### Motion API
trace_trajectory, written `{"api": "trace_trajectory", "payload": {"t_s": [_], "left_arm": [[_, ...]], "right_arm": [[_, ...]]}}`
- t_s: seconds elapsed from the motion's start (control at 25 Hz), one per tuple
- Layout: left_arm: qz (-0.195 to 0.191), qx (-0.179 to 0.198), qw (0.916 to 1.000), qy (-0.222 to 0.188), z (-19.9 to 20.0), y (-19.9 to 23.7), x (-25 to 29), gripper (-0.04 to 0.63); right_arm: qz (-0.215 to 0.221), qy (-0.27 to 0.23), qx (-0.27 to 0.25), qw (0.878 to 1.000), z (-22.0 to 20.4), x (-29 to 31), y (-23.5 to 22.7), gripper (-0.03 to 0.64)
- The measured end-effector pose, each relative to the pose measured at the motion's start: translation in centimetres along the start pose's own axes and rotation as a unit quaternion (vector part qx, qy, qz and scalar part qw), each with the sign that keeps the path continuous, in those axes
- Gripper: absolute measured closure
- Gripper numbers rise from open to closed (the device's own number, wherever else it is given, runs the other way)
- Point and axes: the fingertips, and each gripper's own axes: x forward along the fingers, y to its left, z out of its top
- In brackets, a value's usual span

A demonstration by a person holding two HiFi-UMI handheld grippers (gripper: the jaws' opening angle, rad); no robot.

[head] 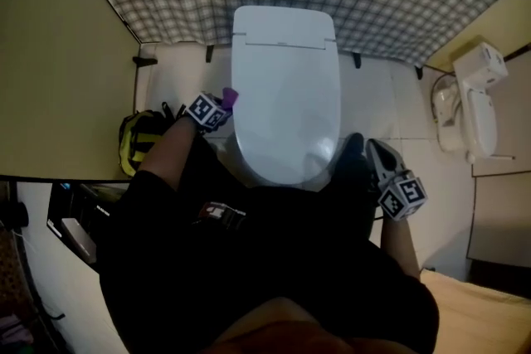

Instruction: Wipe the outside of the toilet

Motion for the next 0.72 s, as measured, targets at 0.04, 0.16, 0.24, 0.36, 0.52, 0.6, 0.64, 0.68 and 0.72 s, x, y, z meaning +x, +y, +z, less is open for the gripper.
{"api": "trace_trajectory", "payload": {"t_s": [0.04, 0.16, 0.24, 0.36, 0.52, 0.6, 0.64, 0.68, 0.72], "left_arm": [[-0.005, 0.009, 0.9999, 0.009, -1.3, -1.7, 0.2, 0.497], [-0.013, 0.047, 0.9984, 0.029, -3.6, -5.7, -0.2, 0.497], [-0.017, 0.091, 0.9950, 0.039, -3.9, -8.6, -1.0, 0.496], [-0.035, 0.156, 0.9848, 0.068, -5.2, -13.2, -1.4, 0.495], [-0.077, 0.225, 0.9648, 0.112, -8.5, -19.6, -1.0, 0.496], [-0.092, 0.270, 0.9507, 0.122, -9.3, -23.1, -0.4, 0.495], [-0.098, 0.293, 0.9433, 0.122, -9.3, -24.9, -0.1, 0.495], [-0.103, 0.312, 0.9369, 0.121, -9.1, -26.7, 0.4, 0.495], [-0.110, 0.324, 0.9318, 0.121, -8.9, -28.5, 0.9, 0.495]], "right_arm": [[0.004, -0.004, -0.003, 1.000, 0.1, -0.3, 0.6, 0.611], [0.016, -0.014, -0.018, 1.000, -0.1, -1.1, 2.4, 0.611], [0.027, -0.021, -0.022, 0.999, -0.4, -1.6, 3.5, 0.611], [0.040, -0.030, -0.021, 0.999, -0.7, -2.4, 5.0, 0.611], [0.060, -0.034, -0.034, 0.997, -1.5, -3.3, 6.9, 0.611], [0.068, -0.037, -0.038, 0.996, -1.7, -3.9, 7.6, 0.611], [0.071, -0.040, -0.041, 0.996, -1.6, -4.2, 7.9, 0.611], [0.074, -0.043, -0.046, 0.995, -1.6, -4.6, 8.1, 0.611], [0.077, -0.046, -0.051, 0.995, -1.5, -5.0, 8.3, 0.611]]}}
